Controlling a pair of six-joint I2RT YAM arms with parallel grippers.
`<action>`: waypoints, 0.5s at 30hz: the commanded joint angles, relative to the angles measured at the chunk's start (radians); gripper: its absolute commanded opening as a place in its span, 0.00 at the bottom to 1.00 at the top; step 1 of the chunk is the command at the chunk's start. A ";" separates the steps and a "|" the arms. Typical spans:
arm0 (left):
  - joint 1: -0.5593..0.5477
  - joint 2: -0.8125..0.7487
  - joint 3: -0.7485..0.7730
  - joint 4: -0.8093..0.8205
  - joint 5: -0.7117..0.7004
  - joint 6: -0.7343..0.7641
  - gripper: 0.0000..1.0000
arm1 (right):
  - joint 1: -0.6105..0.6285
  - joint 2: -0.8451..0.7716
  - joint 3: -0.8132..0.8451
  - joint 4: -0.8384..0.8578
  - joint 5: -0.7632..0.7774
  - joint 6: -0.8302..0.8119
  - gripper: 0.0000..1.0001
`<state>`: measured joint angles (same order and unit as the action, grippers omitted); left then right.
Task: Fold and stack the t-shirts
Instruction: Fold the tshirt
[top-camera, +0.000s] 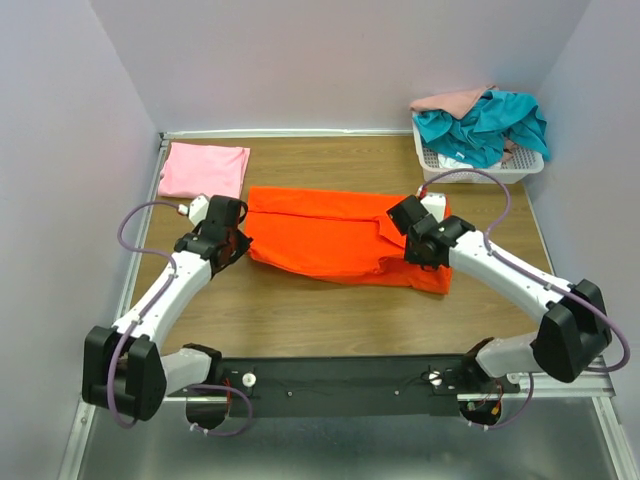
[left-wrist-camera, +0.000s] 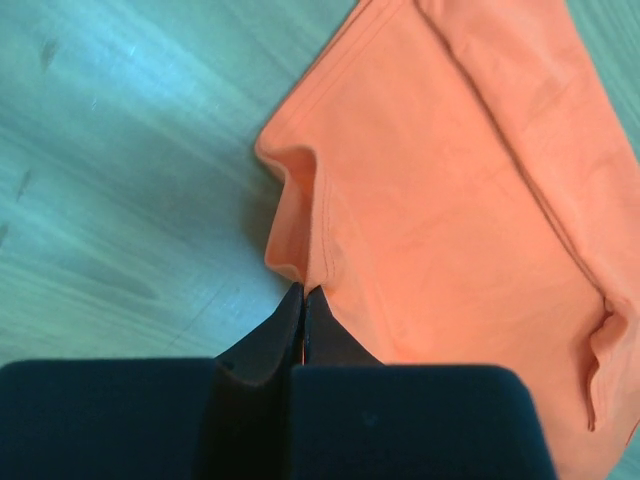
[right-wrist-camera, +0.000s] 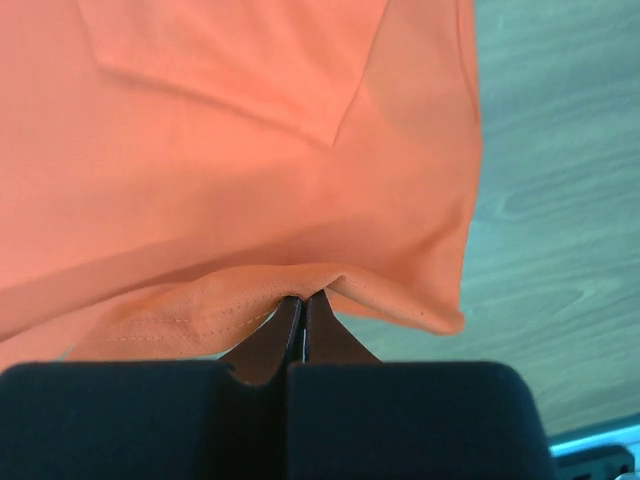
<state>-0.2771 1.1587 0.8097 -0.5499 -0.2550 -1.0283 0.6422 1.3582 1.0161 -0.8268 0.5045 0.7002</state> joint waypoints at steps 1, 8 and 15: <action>0.003 0.067 0.058 0.037 -0.055 0.039 0.00 | -0.050 0.047 0.073 0.090 0.063 -0.096 0.00; 0.013 0.162 0.147 0.064 -0.073 0.060 0.00 | -0.110 0.151 0.171 0.150 0.034 -0.186 0.00; 0.042 0.289 0.239 0.070 -0.075 0.092 0.00 | -0.168 0.245 0.265 0.181 0.014 -0.245 0.00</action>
<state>-0.2501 1.3872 1.0019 -0.4980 -0.2813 -0.9646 0.5060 1.5658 1.2263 -0.6880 0.5121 0.5068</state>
